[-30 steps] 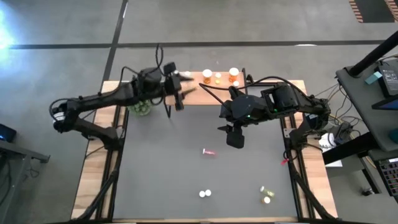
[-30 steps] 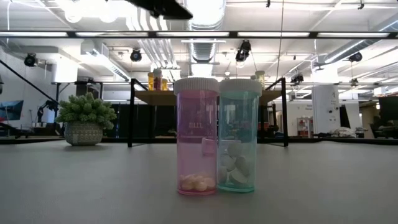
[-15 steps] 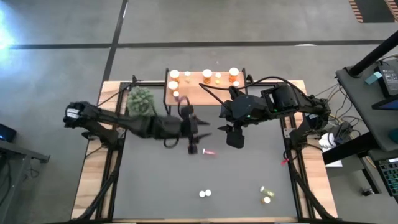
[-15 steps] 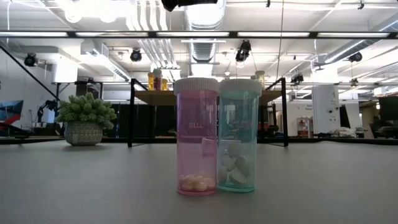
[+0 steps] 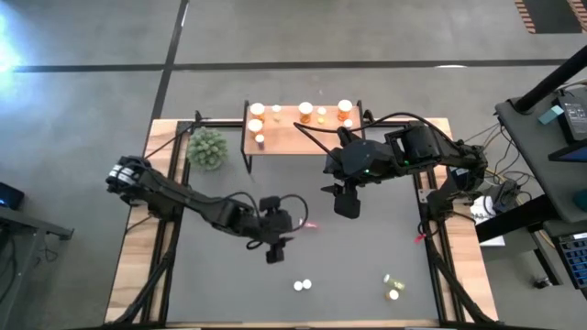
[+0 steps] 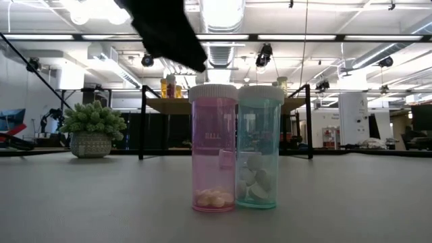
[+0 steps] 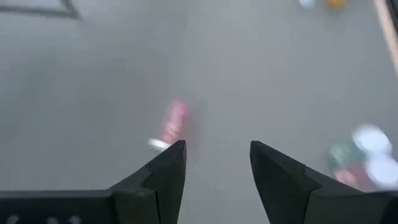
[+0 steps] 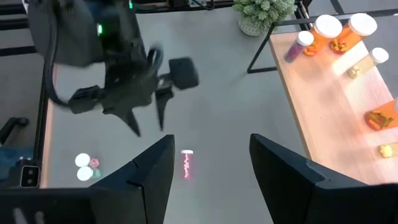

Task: Pick and place medicine bottles onto shelf by color
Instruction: Put the small pink pill bottle on the shelf

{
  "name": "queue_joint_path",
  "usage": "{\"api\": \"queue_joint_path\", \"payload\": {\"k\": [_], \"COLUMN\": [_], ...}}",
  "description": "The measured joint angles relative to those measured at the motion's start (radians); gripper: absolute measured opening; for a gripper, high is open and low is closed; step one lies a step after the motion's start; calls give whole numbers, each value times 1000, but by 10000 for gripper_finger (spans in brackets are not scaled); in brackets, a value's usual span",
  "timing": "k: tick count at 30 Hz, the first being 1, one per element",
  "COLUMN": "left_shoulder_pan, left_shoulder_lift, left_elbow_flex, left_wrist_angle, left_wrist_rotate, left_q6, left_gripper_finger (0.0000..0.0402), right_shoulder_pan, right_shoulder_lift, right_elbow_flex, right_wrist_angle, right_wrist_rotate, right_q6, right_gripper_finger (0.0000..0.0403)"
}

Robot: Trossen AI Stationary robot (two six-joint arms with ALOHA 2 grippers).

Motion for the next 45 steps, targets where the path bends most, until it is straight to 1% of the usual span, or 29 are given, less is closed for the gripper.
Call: {"api": "queue_joint_path", "payload": {"k": [3, 6, 8, 15, 19, 22, 27, 34, 39, 42, 45], "left_shoulder_pan": [-20, -49, -71, -176, -215, -231, -235, -218, -165, -165, -190], "left_shoulder_lift": [32, 63, 74, 78, 85, 97, 105, 83, 52, 47, 47], "left_elbow_flex": [-8, -8, -9, -9, -39, -87, -132, -158, -216, -225, -190], "left_wrist_angle": [-1, 7, 6, 19, 85, 139, 218, 153, 197, 243, 278], "left_wrist_rotate": [78, 91, 92, 103, 103, 102, 97, 72, 67, 68, 69], "left_q6": [5, 4, -3, -21, -21, -22, -22, -73, -46, -41, -70], "left_gripper_finger": [162, 162, 169, 239, 259, 263, 264, 264, 264, 264, 264], "right_shoulder_pan": [0, 0, 0, 0, 0, 0, 0, 0, 0, 0, 0], "right_shoulder_lift": [0, 0, 0, 0, 0, 0, 0, 0, 0, 0, 0], "right_elbow_flex": [0, 0, 0, 0, 0, 0, 0, 0, 0, 0, 0], "right_wrist_angle": [0, 0, 0, 0, 0, 0, 0, 0, 0, 0, 0], "right_wrist_rotate": [0, 0, 0, 0, 0, 0, 0, 0, 0, 0, 0], "right_q6": [0, 0, 0, 0, 0, 0, 0, 0, 0, 0, 0], "right_gripper_finger": [199, 199, 199, 199, 199, 199, 199, 199, 199, 199, 199]}}
